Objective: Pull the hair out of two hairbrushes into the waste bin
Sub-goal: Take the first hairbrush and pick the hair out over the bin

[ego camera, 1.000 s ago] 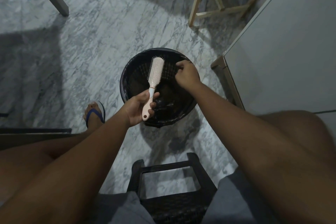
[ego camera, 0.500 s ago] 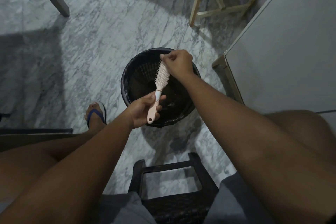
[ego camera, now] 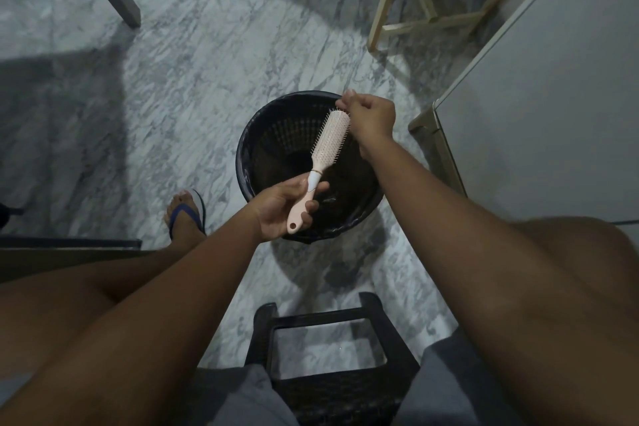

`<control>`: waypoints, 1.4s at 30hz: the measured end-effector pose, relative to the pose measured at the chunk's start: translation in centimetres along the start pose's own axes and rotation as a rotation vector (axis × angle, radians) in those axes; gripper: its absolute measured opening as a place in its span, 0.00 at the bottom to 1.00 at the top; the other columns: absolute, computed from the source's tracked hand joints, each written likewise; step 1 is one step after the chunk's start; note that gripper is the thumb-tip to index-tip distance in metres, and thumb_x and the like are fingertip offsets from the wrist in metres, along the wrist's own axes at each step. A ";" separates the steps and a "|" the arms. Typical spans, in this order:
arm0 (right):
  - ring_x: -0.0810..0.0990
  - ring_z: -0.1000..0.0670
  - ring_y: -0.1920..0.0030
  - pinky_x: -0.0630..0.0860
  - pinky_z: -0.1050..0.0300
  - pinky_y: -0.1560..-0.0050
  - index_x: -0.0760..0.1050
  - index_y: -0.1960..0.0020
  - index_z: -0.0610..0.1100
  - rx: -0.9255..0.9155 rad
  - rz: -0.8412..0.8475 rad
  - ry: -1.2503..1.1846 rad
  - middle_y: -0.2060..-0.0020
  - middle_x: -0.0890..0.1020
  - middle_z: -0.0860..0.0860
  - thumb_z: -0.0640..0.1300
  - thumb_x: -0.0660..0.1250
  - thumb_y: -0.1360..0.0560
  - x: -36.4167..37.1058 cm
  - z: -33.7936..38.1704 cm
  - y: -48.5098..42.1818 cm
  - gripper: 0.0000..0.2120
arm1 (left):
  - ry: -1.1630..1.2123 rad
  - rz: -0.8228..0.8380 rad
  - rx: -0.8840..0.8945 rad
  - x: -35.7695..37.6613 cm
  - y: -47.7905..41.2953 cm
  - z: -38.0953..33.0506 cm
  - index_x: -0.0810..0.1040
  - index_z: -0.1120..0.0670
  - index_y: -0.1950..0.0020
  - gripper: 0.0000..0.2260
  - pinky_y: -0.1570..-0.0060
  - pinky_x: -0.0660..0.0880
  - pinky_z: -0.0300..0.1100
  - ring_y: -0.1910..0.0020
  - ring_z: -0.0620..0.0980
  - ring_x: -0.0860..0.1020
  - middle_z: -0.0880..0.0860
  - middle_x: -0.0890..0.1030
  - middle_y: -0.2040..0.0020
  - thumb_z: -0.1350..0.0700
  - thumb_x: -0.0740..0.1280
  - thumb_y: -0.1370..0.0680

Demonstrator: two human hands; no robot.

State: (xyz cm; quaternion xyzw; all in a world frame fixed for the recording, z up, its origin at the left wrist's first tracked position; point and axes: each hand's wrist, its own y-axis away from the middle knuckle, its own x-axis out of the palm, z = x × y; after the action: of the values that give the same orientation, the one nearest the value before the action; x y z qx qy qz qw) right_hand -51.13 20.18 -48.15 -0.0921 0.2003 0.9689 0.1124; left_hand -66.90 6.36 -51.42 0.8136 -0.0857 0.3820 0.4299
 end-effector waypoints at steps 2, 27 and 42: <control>0.85 0.57 0.57 0.81 0.57 0.46 0.85 0.56 0.43 -0.108 0.011 0.148 0.60 0.87 0.52 0.49 0.67 0.21 -0.2 0.5 0.3 0.12 | -0.068 -0.092 0.011 0.3 -0.1 0.0 0.70 0.54 0.28 0.17 0.72 0.72 0.37 0.66 0.46 0.74 0.54 0.82 0.48 0.60 0.55 0.16; 0.83 0.54 0.58 0.82 0.52 0.51 0.86 0.57 0.47 -0.325 0.277 0.681 0.60 0.86 0.51 0.50 0.75 0.27 1.5 2.1 0.6 0.06 | -0.070 -0.139 0.100 -0.6 0.2 0.7 0.71 0.52 0.29 0.17 0.69 0.72 0.40 0.65 0.47 0.72 0.52 0.80 0.45 0.60 0.56 0.17; 0.85 0.45 0.51 0.81 0.48 0.45 0.81 0.46 0.37 -0.069 0.169 0.354 0.51 0.85 0.43 0.40 0.64 0.21 1.1 0.7 -0.5 0.09 | 0.102 -0.158 0.123 -0.6 0.0 -0.1 0.70 0.54 0.29 0.16 0.72 0.73 0.38 0.66 0.45 0.73 0.52 0.81 0.48 0.58 0.57 0.16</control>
State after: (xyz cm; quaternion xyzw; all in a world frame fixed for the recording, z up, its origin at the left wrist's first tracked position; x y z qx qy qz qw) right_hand -52.14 21.16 -47.93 -0.2478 0.1908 0.9498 -0.0093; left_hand -67.36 6.30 -51.82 0.8223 0.0241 0.3923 0.4115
